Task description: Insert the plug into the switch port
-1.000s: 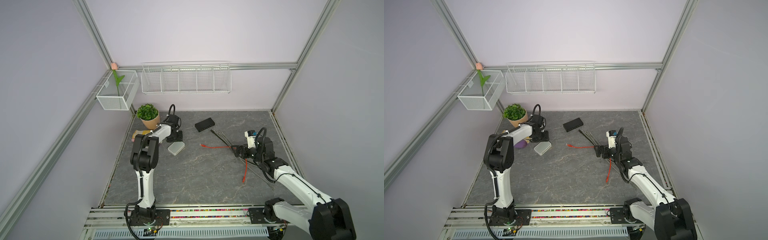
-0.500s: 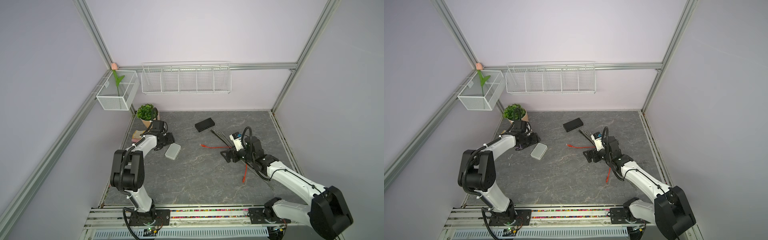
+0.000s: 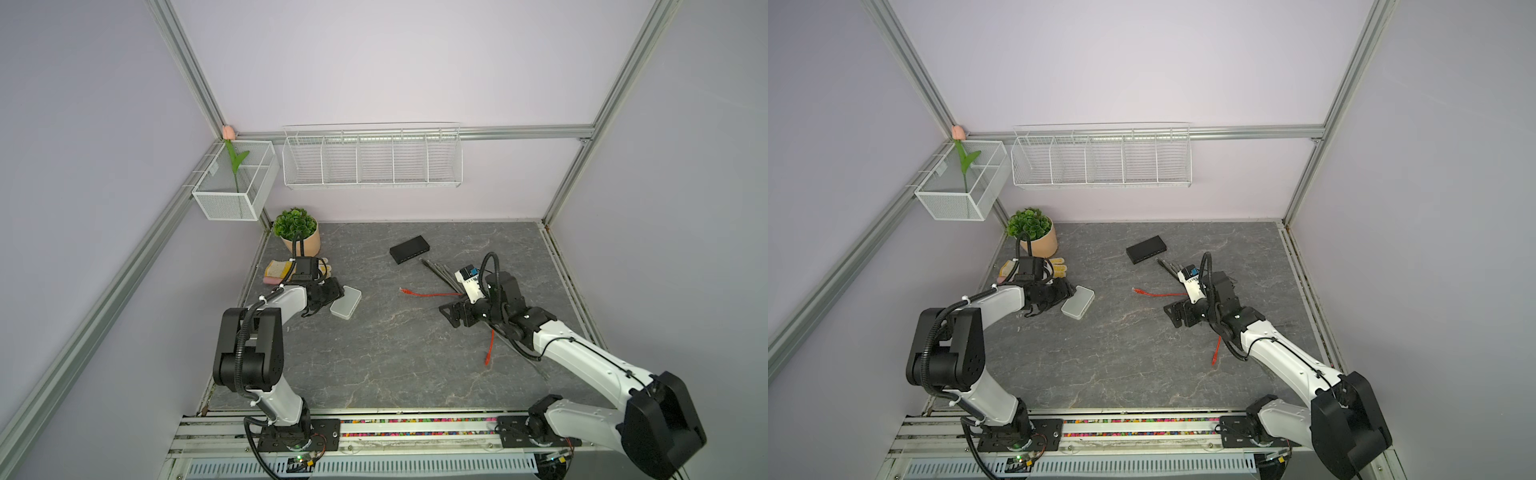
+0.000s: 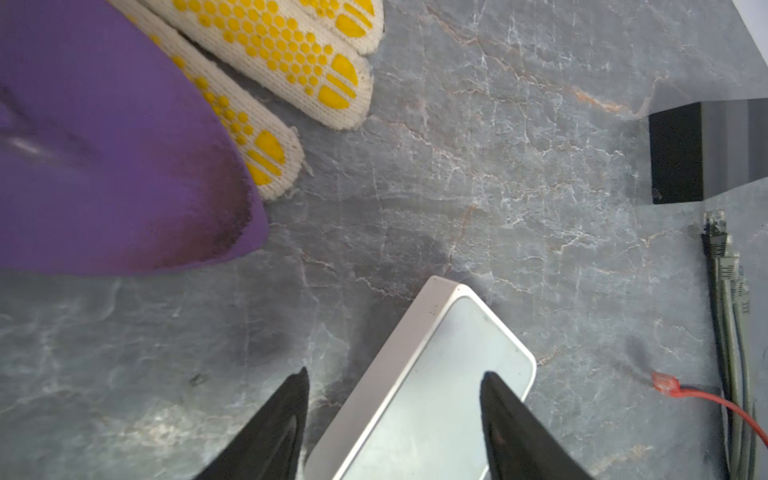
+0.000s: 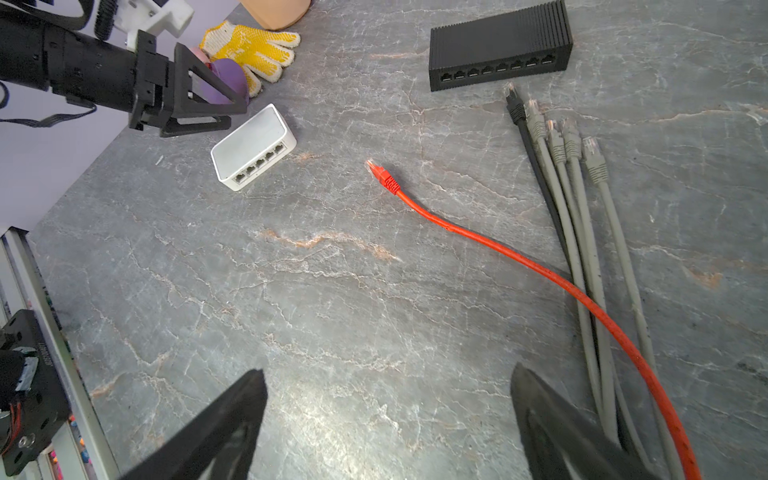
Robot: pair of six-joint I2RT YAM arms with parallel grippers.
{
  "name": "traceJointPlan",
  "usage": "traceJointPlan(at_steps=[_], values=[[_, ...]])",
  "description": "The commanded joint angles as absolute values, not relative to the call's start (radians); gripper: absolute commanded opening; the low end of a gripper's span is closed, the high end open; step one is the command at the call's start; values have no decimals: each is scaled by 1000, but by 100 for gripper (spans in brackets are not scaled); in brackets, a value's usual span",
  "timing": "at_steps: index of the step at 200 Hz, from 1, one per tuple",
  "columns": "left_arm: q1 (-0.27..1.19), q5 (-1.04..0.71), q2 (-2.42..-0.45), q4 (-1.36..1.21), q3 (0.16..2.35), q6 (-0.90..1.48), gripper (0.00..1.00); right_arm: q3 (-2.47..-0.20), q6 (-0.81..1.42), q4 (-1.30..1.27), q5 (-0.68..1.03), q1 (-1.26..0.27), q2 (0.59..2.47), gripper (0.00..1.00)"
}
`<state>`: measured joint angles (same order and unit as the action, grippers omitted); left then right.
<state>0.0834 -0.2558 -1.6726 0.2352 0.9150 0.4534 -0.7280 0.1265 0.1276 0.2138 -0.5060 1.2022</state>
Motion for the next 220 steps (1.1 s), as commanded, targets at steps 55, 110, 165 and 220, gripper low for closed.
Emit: traceJointPlan(at_steps=[55, 110, 165, 220], values=[[146, -325, -1638, 131, 805, 516, 64, -767, 116, 148, 181, -561, 1235, 93], [173, -273, -1607, 162, 805, 509, 63, -802, 108, 174, 166, -568, 1281, 99], [170, -222, -1379, 222, 784, 518, 63, -954, -1, 262, 130, -581, 1412, 95], [331, -203, -1046, 262, 680, 545, 63, -1228, -201, 426, 75, -607, 1713, 76]])
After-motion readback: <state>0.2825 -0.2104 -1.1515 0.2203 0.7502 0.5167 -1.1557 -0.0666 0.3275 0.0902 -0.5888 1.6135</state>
